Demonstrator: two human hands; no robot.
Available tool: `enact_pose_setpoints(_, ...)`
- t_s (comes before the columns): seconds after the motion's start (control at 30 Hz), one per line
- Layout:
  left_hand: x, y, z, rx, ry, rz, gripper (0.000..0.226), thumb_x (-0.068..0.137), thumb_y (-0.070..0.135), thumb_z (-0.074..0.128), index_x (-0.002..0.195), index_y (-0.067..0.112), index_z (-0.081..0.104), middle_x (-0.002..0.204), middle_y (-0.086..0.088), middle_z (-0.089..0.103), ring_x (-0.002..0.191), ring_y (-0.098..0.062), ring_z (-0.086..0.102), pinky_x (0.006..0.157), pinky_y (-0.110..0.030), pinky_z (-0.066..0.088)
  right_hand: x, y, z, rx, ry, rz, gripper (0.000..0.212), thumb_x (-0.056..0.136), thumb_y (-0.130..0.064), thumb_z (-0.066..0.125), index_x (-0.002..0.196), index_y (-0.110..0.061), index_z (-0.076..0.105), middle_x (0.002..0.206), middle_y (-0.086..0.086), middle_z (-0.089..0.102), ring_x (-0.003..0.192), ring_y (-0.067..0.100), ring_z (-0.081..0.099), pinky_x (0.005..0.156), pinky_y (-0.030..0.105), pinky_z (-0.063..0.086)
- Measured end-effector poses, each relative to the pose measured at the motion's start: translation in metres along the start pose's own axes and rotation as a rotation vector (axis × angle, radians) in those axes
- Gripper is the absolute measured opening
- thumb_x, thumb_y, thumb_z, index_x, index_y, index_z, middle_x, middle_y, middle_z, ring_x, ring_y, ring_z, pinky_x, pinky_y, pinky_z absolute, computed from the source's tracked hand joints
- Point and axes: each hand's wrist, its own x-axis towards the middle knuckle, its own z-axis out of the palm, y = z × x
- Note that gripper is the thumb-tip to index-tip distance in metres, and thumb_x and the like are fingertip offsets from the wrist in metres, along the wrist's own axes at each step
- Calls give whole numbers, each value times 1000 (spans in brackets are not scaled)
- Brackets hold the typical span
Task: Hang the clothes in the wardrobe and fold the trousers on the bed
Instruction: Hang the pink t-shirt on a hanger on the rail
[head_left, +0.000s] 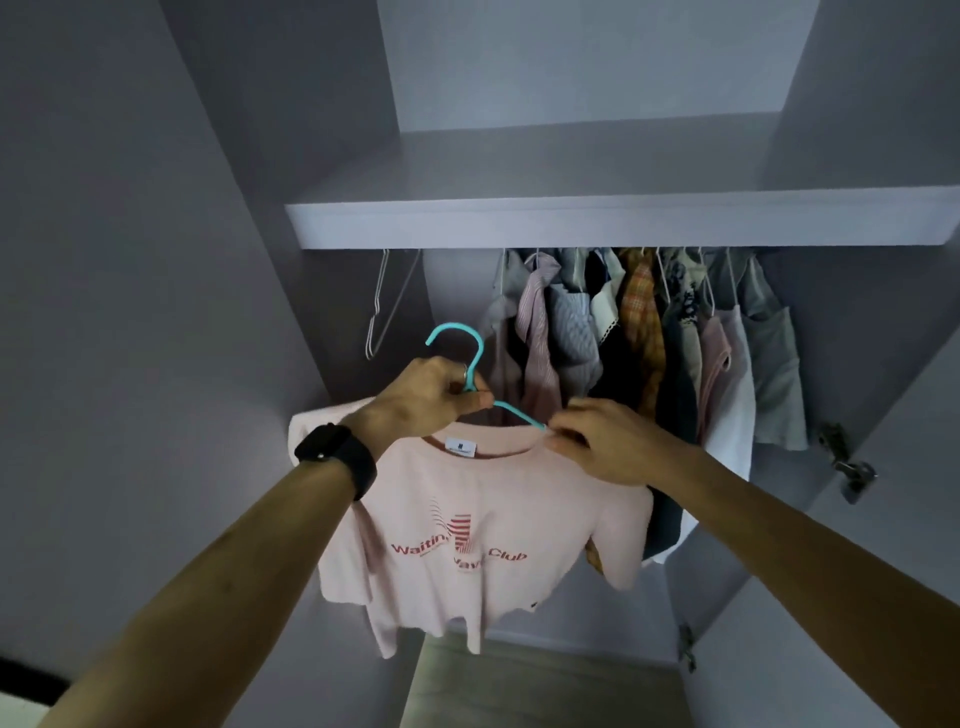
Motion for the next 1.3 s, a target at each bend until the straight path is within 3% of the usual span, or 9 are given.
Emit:
enact_pose_setpoints(0.1, 0, -9, 9, -96, 49, 17, 8, 85, 27, 80, 82, 32, 74, 82, 14, 74, 80, -1, 68, 73, -11, 50, -9, -12, 13, 95, -18, 35, 29, 99, -33, 60, 75, -37, 44, 70, -19, 45, 66, 1, 46, 66, 25, 38)
enact_pose_setpoints(0.2, 2, -24, 7, -41, 166, 15, 8, 86, 31, 78, 91, 29, 73, 87, 14, 74, 82, -1, 68, 76, -13, 52, -7, -30, 26, 179, 66, 118, 24, 98, -33, 62, 77, -23, 56, 69, -10, 52, 64, 7, 50, 63, 30, 43)
enact_pose_setpoints(0.3, -2, -46, 3, 177, 223, -7, 26, 93, 35, 69, 115, 22, 72, 117, 5, 69, 100, -11, 64, 90, -27, 52, 3, -51, 43, 223, 94, 184, 25, 98, -30, 64, 80, -13, 61, 71, -8, 53, 60, 3, 47, 59, 12, 33)
enact_pose_setpoints(0.5, -17, -91, -19, 633, 266, -127, 51, 98, 45, 53, 147, 32, 45, 158, 0, 31, 148, -25, 22, 124, -53, 11, 38, -87, 77, 400, 77, 383, 25, 101, -33, 58, 80, -20, 58, 71, -7, 55, 64, 3, 49, 59, 14, 34)
enact_pose_setpoints(0.7, -21, -118, -61, 1136, 390, -121, 61, 100, 43, 42, 157, 27, 28, 168, -11, -5, 154, -27, -13, 110, -61, -29, 88, -110, 96, 630, 67, 568, 30, 101, -37, 56, 100, -10, 70, 98, 3, 70, 93, 22, 64, 86, 33, 50)
enact_pose_setpoints(0.93, -18, -138, -74, 1422, 387, -211, 70, 101, 42, 21, 160, 8, 2, 164, -22, -15, 152, -37, -18, 108, -58, -34, 161, -99, 112, 697, 243, 686, 34, 99, -33, 56, 67, -23, 58, 79, 5, 66, 80, 27, 63, 70, 26, 44)
enact_pose_setpoints(1.03, -13, -150, -79, 1557, 435, -206, 65, 104, 35, 17, 159, 4, 4, 163, -26, -15, 151, -41, -16, 106, -60, -32, 194, -84, 123, 666, 323, 687, 32, 99, -33, 55, 73, -16, 61, 75, 6, 65, 79, 30, 65, 71, 30, 49)
enact_pose_setpoints(1.17, -5, -160, -79, 1683, 456, -199, 61, 104, 35, 13, 159, 9, 6, 163, -25, -15, 151, -43, -16, 107, -63, -29, 225, -57, 140, 605, 420, 668, 28, 100, -26, 53, 90, -6, 68, 97, 25, 69, 97, 41, 66, 88, 46, 55)
enact_pose_setpoints(1.3, -4, -170, -69, 1752, 488, -188, 61, 105, 40, 14, 159, 14, 10, 165, -23, -12, 152, -42, -14, 109, -63, -24, 236, -30, 150, 524, 498, 664, 25, 100, -28, 52, 89, -12, 66, 94, 18, 67, 103, 41, 66, 89, 40, 53)
